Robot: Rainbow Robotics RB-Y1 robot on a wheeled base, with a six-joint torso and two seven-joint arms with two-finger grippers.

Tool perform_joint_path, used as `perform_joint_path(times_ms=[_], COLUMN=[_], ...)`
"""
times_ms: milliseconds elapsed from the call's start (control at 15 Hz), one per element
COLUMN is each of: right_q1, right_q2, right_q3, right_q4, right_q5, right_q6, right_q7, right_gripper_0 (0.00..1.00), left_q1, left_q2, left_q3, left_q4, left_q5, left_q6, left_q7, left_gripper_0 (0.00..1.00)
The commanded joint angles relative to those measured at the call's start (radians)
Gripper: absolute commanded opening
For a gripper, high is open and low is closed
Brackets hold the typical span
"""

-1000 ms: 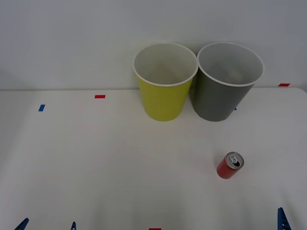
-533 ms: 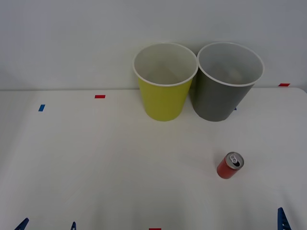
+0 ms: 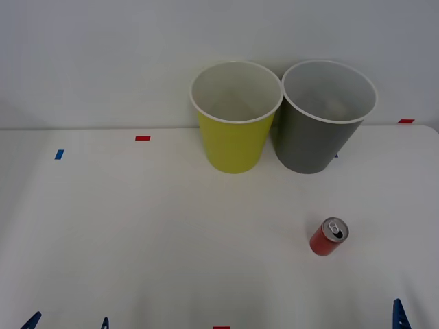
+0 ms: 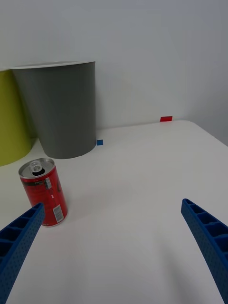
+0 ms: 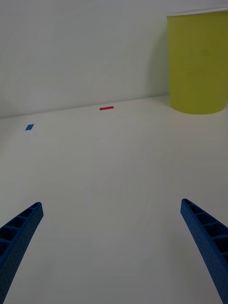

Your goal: Put cans in the gray bin and PET bottles in the light green bin.

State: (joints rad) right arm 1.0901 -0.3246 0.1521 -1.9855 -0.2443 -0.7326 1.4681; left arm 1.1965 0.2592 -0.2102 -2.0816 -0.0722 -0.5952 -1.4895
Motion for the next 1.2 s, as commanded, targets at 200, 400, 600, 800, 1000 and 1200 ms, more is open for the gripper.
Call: perform_joint_path(times_ms=[200, 400, 600, 800, 1000, 1200], right_q1=[-0.003, -0.004, -0.013, -0.081, -0.139, -0.223], right_q2=[0.013, 0.012, -0.031, -0.071, -0.091, -0.096], right_q3=[0.003, 0.017, 0.052, 0.083, 0.096, 0.123], right_q4=[0.005, 0.074, 0.099, 0.175, 0.188, 0.188], right_q5=[0.017, 0.036, 0.048, 0.051, 0.066, 0.076], right_q6=[-0.034, -0.090, -0.105, -0.105, -0.071, 0.005], right_q7=[0.041, 0.064, 0.081, 0.083, 0.094, 0.104], right_gripper_0=[1.00, 1.00, 1.00, 1.00, 1.00, 1.00], left_q1=[0.000, 0.000, 0.000, 0.000, 0.000, 0.000], left_q2=[0.000, 0.000, 0.000, 0.000, 0.000, 0.000], left_q3=[0.000, 0.000, 0.000, 0.000, 0.000, 0.000], left_q4=[0.000, 0.000, 0.000, 0.000, 0.000, 0.000], left_q5=[0.000, 0.000, 0.000, 0.000, 0.000, 0.000], left_q6=[0.000, 0.000, 0.000, 0.000, 0.000, 0.000], left_q7=[0.000, 0.000, 0.000, 0.000, 0.000, 0.000], left_gripper_0=[1.00, 1.00, 1.00, 1.00, 1.00, 1.00])
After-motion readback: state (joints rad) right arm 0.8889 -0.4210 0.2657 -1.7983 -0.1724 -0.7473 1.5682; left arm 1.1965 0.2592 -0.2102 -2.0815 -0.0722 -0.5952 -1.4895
